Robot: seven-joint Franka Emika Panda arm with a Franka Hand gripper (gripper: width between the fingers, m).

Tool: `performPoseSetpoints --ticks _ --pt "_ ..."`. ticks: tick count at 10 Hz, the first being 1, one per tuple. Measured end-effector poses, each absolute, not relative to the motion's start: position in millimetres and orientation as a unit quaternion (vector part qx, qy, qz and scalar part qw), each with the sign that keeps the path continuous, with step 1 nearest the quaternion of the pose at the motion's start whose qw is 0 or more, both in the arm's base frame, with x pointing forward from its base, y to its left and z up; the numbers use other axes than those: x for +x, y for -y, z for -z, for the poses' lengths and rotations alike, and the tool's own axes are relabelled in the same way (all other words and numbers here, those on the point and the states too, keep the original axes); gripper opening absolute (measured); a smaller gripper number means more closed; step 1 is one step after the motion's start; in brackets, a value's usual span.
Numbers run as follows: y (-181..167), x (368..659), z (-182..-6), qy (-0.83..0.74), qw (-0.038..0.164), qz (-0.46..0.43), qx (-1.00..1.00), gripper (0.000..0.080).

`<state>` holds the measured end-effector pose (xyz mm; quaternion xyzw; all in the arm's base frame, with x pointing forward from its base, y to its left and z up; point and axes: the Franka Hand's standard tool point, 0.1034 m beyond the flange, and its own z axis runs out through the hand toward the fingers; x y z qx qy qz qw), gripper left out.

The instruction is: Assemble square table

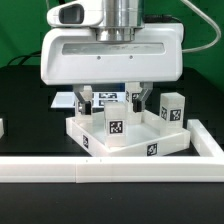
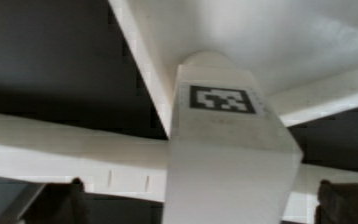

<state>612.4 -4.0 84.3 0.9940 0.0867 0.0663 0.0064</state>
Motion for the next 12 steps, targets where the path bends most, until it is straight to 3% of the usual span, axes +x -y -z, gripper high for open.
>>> performPoseSetpoints --ticks 2,3,4,7,12 --pt "4.1 612.3 -84.2 -0.083 0.006 -0.066 0.994 0.0391" --pt "4.1 612.3 -84.2 -0.083 0.006 -0.066 0.994 0.0391" --pt "4.1 612.3 -84.1 -0.081 0.006 -0.066 0.995 0.029" --pt "4.2 612.2 -84.0 -0.04 0.002 -0.067 0.997 0.029" --pt "3.6 613.3 -83.3 0.179 -0.021 -0.084 0.98 0.029"
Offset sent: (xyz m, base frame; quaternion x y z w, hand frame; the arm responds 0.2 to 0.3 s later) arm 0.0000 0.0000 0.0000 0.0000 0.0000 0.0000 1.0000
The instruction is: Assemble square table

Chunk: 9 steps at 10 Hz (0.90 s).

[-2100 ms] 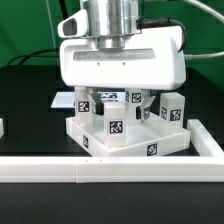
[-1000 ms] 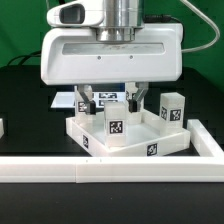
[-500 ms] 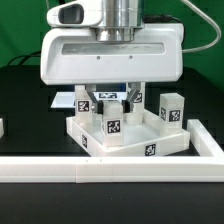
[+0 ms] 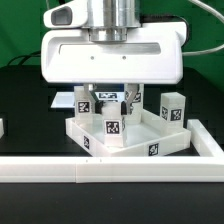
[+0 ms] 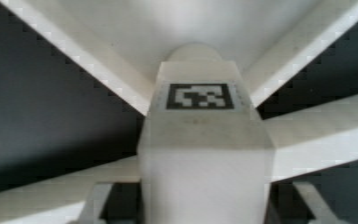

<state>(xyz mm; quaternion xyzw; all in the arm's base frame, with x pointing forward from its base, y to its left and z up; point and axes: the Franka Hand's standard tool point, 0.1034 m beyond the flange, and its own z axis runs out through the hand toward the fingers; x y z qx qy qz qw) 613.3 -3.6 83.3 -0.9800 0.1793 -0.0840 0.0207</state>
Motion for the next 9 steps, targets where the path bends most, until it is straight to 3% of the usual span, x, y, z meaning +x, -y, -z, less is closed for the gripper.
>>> performPoseSetpoints --ticks 7,9 --pt "-10 612 -82.0 -0.527 0.067 0.096 -0.842 0.029" --pt "-12 611 -82.1 -0.588 0.071 0.093 -0.8 0.0292"
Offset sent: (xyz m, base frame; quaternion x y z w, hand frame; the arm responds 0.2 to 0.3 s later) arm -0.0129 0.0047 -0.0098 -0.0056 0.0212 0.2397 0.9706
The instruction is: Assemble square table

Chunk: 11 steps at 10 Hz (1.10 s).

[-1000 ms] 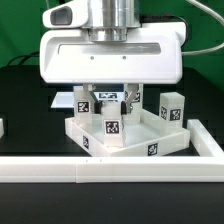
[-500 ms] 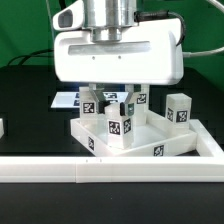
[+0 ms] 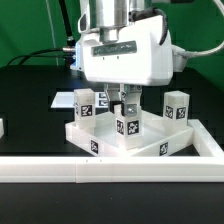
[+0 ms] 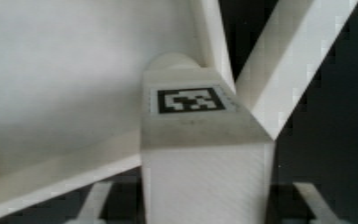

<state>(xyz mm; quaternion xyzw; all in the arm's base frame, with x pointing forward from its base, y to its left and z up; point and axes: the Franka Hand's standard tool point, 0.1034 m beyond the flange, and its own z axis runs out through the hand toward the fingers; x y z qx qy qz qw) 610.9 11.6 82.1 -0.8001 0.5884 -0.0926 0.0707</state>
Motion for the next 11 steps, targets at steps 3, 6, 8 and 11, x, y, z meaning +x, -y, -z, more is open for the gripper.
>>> performPoseSetpoints --ticks 3,6,8,11 --pt "-12 610 -81.8 -0.642 0.081 0.082 -0.758 0.0294" --pt "-12 609 -81.0 -0.615 0.077 0.084 -0.78 0.0575" --pt "-16 610 -81.6 -0.552 0.073 0.088 -0.826 0.0636" --pt "-21 609 -80.3 -0.401 0.059 0.086 -0.91 0.0649"
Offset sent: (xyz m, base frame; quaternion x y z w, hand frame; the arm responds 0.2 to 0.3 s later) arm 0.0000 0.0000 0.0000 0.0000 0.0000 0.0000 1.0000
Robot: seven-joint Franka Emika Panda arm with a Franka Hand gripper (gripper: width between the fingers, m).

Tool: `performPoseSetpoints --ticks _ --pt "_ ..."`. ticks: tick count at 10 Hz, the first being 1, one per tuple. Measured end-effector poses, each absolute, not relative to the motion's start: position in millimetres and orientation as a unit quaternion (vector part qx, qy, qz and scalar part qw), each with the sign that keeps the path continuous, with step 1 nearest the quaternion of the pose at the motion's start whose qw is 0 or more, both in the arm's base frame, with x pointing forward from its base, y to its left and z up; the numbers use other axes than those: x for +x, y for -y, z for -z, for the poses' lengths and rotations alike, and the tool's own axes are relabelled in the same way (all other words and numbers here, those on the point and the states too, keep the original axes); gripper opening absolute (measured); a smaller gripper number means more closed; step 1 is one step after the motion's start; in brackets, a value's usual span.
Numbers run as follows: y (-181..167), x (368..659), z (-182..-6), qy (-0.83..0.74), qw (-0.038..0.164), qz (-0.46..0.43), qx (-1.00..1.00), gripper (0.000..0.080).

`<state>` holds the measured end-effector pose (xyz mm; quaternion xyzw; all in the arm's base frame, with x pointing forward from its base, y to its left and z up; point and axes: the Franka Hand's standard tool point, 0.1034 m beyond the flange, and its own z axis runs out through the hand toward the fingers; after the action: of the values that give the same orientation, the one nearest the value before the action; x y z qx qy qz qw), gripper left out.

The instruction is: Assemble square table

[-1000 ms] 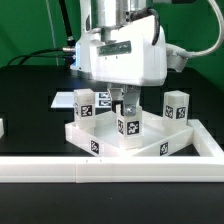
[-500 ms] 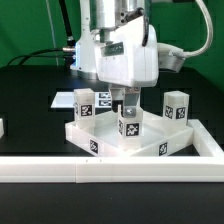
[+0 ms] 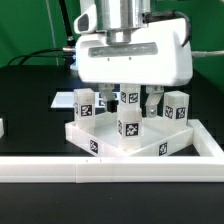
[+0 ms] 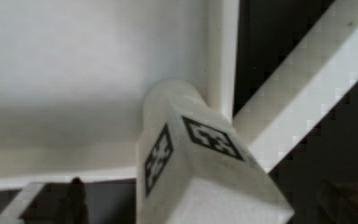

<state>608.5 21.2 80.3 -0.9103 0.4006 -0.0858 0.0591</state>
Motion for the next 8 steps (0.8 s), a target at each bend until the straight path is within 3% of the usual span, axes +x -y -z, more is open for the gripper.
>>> performPoseSetpoints --ticks 6,8 --pt "-17.1 607.0 -78.9 -0.196 0.037 0.088 -0.976 0.0649" --pt "-21.2 606.4 -76.8 -0.089 0.019 0.086 -0.992 0.0649"
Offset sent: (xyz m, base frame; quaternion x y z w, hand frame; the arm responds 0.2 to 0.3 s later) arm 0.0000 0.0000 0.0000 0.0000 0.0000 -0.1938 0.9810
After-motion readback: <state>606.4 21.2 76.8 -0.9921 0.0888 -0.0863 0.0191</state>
